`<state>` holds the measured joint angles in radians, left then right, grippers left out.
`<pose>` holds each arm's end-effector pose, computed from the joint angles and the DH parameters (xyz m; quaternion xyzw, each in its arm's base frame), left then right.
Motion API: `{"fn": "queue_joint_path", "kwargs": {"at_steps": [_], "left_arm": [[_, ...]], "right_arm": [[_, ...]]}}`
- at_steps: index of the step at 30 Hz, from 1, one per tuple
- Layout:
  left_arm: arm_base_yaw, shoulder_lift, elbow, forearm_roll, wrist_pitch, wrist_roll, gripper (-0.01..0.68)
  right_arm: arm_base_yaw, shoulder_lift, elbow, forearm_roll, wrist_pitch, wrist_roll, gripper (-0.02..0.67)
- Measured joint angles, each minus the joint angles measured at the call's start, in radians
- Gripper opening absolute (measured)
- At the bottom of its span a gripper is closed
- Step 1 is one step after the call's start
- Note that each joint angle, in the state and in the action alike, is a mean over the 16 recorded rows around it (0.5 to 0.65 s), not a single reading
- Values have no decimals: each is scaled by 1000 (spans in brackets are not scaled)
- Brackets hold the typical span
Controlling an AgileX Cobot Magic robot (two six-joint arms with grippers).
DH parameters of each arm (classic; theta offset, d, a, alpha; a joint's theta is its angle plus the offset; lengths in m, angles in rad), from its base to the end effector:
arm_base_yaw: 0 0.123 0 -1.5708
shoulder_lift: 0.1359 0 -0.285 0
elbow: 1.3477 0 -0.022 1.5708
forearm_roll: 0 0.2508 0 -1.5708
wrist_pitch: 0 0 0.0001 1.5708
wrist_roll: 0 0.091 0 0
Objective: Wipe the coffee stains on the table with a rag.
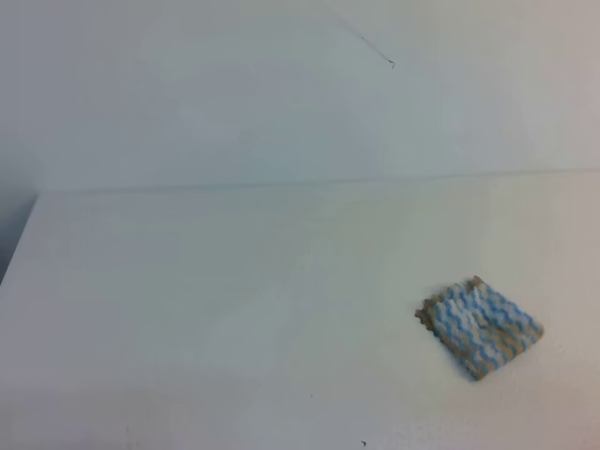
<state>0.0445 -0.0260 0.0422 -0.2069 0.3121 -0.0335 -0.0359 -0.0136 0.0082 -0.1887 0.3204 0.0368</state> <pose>0.0538 -0.0034 0.1728 -0.0883 0.7800 -0.0822 0.6141 0.0532 -0.0073 0.1827 -0.0232 0.7808 -0.0786 0.6194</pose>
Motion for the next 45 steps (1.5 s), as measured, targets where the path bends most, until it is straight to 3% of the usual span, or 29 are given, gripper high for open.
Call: {"fn": "queue_joint_path", "kwargs": {"at_steps": [45], "left_arm": [[0,-2,3,0,-1,0,0]], "right_arm": [[-2,-16,0,0,0,5,-3]]}}
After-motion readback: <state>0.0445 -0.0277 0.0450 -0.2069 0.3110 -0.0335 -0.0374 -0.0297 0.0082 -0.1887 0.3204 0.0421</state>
